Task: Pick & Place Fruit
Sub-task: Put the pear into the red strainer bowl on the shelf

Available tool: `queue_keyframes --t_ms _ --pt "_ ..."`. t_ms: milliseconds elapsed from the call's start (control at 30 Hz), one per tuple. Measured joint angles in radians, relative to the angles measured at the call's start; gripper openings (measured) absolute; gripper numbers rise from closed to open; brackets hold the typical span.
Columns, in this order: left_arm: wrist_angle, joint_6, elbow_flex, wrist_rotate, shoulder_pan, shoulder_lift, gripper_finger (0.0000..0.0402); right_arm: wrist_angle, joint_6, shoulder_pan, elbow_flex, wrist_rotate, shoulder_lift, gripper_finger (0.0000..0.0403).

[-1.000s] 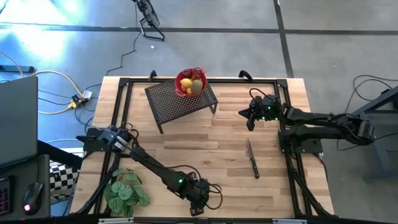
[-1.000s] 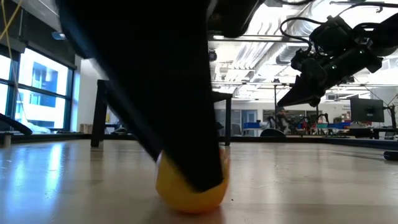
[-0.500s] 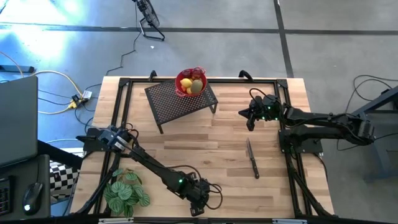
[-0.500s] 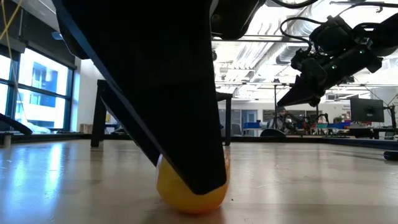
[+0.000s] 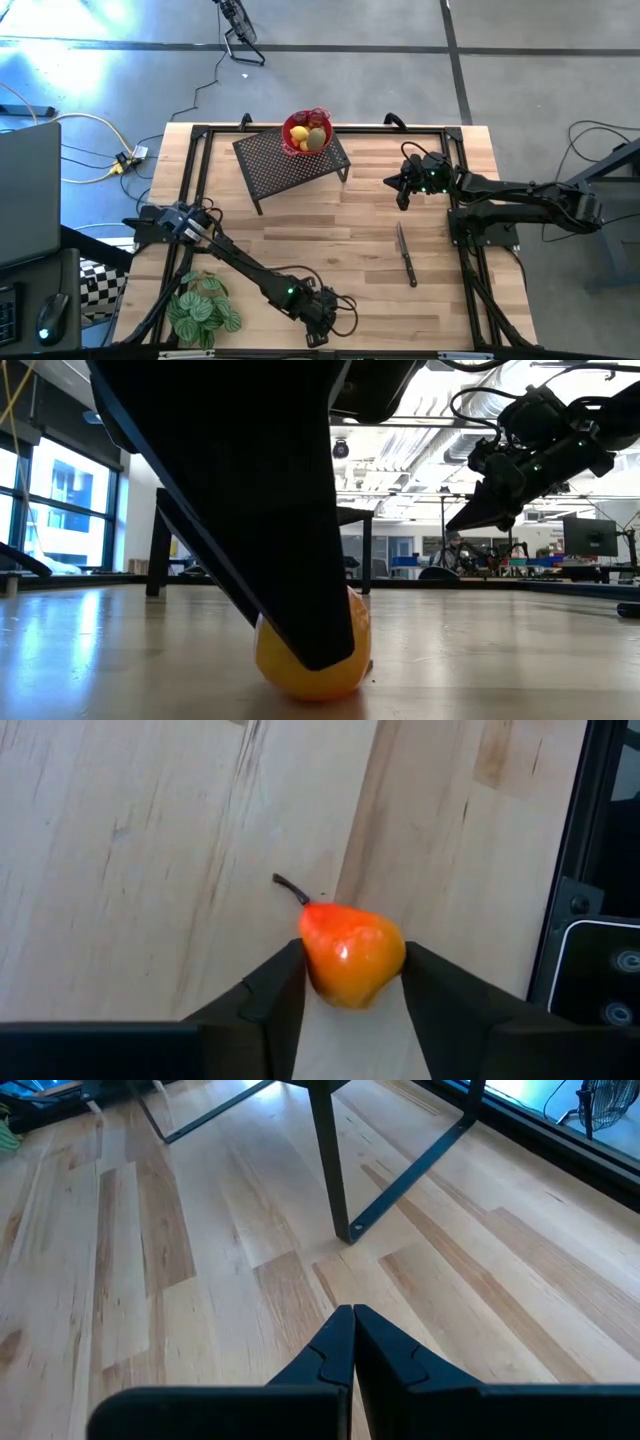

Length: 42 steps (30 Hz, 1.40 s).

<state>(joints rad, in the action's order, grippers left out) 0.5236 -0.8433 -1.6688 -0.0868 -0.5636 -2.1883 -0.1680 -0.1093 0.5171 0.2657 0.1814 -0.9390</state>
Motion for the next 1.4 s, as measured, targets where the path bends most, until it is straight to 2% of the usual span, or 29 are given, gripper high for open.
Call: queue_keyframes --t_ms 467,800,1067,1333,1400 --pt "-0.033 0.0 -0.001 0.002 0.001 0.0 0.0141 0.0 0.0 0.0 0.0 0.0 0.0 0.0002" --pt "0.097 0.111 -0.111 -0.007 0.057 0.0 0.0141 0.0 0.008 0.0 0.0 0.0 0.0 0.0002" --pt "0.38 0.273 -0.313 -0.01 0.164 0.0 0.014 0.006 0.008 0.0 0.0 0.003 0.0 0.0002" --pt "0.807 0.408 -0.665 -0.014 0.293 0.0 0.014 0.007 0.008 0.0 0.0 0.003 0.0 0.0003" --pt "0.817 0.432 -0.676 -0.013 0.33 0.035 0.014 0.007 0.008 0.0 0.0 0.004 0.0 0.0003"
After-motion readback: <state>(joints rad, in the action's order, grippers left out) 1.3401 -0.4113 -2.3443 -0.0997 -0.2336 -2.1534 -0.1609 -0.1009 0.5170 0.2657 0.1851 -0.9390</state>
